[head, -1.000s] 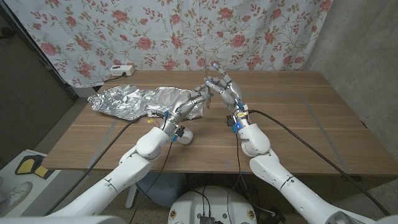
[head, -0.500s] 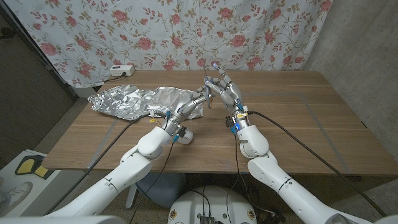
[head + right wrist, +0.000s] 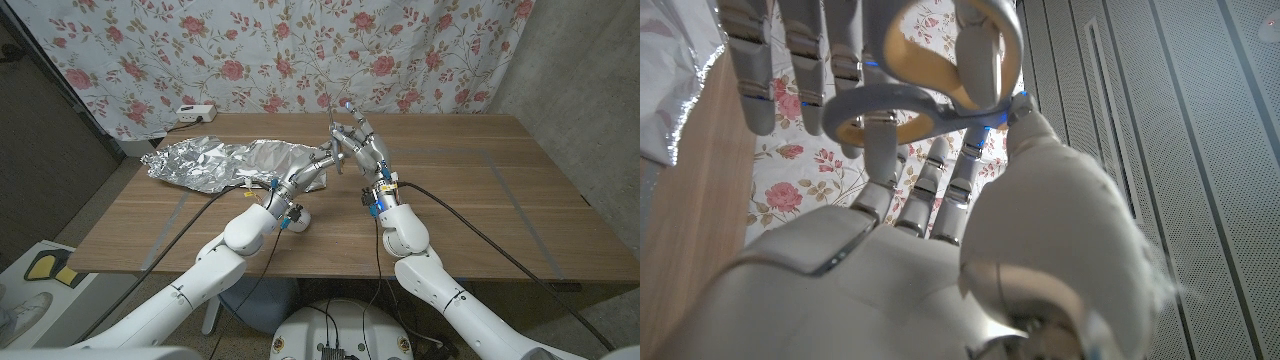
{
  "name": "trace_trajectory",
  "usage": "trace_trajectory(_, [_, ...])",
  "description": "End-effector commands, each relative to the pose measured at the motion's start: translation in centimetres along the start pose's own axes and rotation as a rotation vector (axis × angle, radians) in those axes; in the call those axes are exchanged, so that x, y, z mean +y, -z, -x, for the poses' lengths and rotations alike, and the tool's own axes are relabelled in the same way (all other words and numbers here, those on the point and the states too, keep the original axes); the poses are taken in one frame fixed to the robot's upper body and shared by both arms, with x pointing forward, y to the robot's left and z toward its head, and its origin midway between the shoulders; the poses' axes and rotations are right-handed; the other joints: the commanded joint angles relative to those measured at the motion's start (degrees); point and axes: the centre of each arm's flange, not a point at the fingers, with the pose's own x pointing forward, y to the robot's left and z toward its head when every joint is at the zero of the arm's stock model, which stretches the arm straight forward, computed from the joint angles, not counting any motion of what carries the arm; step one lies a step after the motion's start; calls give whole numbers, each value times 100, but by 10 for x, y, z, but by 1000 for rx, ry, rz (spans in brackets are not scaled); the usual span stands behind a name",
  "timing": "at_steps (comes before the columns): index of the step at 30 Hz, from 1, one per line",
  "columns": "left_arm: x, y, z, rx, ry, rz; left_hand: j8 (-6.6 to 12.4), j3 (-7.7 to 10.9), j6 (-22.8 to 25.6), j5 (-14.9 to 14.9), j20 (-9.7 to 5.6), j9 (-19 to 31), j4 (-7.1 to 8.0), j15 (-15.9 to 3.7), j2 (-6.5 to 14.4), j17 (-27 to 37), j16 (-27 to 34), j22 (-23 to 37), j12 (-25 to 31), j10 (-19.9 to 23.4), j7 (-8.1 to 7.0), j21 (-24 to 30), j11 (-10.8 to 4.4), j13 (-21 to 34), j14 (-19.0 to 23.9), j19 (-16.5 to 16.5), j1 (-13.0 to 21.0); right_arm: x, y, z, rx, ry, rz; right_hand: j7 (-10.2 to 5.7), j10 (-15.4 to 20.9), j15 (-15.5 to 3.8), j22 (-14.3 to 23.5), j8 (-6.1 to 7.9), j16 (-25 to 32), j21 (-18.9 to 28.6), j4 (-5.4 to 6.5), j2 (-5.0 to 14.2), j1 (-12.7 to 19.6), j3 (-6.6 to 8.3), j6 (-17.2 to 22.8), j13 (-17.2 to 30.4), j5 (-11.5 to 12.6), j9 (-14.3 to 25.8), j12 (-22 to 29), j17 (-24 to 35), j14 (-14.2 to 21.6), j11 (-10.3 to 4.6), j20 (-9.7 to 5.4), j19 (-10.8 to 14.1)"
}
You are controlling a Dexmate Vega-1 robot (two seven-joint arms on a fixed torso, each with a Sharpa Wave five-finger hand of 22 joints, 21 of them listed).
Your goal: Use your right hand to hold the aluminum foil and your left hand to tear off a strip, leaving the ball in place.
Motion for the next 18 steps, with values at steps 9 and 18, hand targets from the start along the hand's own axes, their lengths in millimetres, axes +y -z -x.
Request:
trace_trajectory(9, [-9,-1,2,-7,-37,-11,-169,-8,-328,4,13,34,-29,29,73,13,-17,29,-62,-81,240,-10,39,8,1,-2,77,1,2,7,-5,26,22,2,846,-1081,6,28,0,-2,-33,-6,90,5,73,2,19,19,29,24,16,-824,-27,-21])
trace_trajectory(18, [-12,0,1,-6,-40,-4,-175,-281,-437,-18,25,46,13,18,-303,27,-1,32,-61,-69,172,-5,30,19,55,34,-198,-1,3,7,-7,39,15,-10,846,-1080,6,26,-2,-1,-29,-8,93,2,93,-9,15,17,36,30,23,-821,-32,-29])
